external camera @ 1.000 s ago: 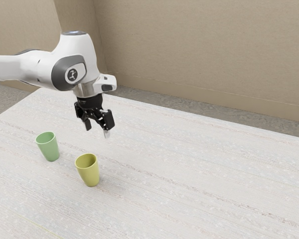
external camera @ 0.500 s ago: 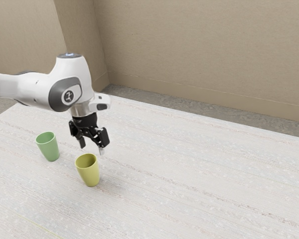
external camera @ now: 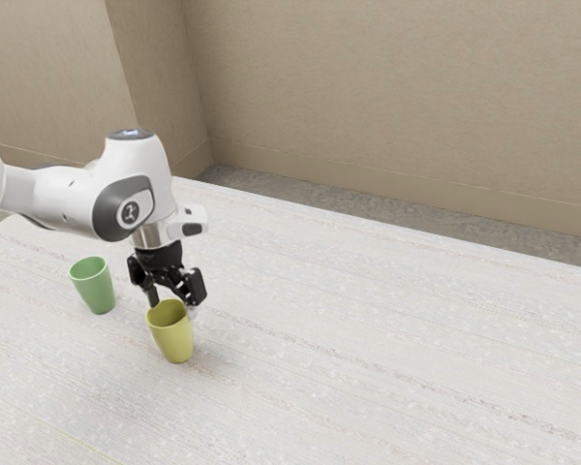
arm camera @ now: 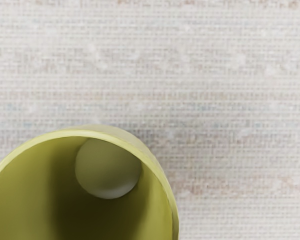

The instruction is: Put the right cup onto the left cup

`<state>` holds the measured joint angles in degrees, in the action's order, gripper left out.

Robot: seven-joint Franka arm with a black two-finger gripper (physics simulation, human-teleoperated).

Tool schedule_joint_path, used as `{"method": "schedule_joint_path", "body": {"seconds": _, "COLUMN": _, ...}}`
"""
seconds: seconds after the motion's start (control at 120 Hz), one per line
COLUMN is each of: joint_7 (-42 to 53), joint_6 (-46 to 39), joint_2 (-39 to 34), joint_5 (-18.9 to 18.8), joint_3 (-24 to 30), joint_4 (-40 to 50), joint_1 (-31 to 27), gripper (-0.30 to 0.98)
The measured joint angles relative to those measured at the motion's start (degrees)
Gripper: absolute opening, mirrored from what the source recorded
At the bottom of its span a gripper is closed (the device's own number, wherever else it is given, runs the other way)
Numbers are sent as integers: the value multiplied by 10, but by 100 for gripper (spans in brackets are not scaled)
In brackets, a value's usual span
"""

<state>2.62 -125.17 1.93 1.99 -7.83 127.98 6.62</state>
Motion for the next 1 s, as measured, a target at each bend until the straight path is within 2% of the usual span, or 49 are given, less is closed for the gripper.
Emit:
{"method": "schedule_joint_path", "body": {"seconds": 0.242, "joint_7": -3, "joint_6": -14, "joint_2": 24, "joint_5": 0, "joint_3": 0, "joint_4": -2, "joint_1": 23, "gripper": 66}}
{"method": "schedule_joint_path", "body": {"seconds": 0.667, "joint_7": -7, "joint_6": -31, "joint_2": 56, "joint_5": 0, "joint_3": 0, "joint_4": -6, "joint_1": 19, "gripper": 65}}
{"method": "schedule_joint_path", "body": {"seconds": 1.0, "joint_7": -9, "joint_6": -41, "joint_2": 58, "joint_5": 2, "joint_3": 0, "joint_4": -6, "joint_1": 16, "gripper": 34}}
